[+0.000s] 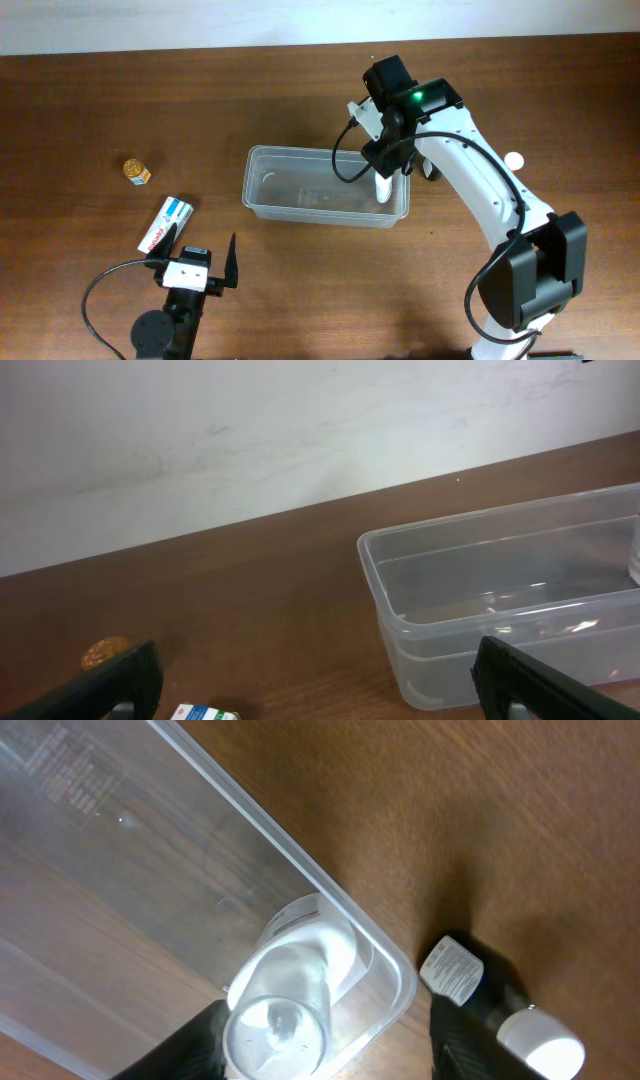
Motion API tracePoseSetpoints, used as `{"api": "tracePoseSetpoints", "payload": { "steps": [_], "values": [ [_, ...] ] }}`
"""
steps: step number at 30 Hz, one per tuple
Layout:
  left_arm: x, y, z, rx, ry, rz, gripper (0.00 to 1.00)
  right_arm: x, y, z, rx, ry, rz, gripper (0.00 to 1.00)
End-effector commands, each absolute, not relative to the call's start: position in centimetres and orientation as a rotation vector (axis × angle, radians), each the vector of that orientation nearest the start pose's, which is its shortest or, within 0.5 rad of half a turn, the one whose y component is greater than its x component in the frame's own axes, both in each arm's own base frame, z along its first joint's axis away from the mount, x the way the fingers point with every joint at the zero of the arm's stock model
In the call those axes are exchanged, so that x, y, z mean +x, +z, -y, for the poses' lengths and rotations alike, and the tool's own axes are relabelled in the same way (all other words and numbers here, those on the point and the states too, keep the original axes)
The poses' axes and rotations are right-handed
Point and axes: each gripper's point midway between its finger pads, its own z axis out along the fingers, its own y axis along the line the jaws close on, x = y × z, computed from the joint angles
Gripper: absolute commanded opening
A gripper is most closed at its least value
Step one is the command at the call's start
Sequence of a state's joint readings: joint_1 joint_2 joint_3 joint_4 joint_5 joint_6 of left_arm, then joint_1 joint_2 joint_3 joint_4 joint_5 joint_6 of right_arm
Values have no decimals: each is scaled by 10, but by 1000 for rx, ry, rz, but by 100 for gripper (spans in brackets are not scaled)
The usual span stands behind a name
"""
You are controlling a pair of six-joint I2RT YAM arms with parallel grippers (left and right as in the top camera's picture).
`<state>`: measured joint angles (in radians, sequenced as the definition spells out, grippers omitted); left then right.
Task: Pack container
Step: 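Open the right gripper and release the bottle in the container, then move the right gripper up and right over the dark bottle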
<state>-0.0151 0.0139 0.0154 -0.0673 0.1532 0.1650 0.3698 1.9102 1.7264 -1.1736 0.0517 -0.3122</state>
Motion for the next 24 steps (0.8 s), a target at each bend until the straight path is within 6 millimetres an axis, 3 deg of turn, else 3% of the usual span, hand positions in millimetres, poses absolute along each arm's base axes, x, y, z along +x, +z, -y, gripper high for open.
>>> {"api": "tracePoseSetpoints", "payload": {
  "steps": [1,8,15,16,17,18,24],
  "values": [
    [244,160,29,266,0,-1613,99,393,153,-142,-951,-61,-2716,59],
    [244,160,29,266,0,-1613,99,400,170,-145,-916,-55,-2686,60],
    [244,160,29,266,0,-1613,99,400,192,-144,-879,-49,-2678,70],
    [244,160,29,266,0,-1613,99,400,197,-144,-865,-47,-2677,76],
    [244,160,29,266,0,-1613,99,401,203,-144,-835,-43,-2678,86],
    [244,160,29,266,0,-1613,99,401,208,-144,-805,-39,-2681,88],
    [244,160,29,266,0,-1613,99,400,246,-134,-492,13,-2713,90]
  ]
}}
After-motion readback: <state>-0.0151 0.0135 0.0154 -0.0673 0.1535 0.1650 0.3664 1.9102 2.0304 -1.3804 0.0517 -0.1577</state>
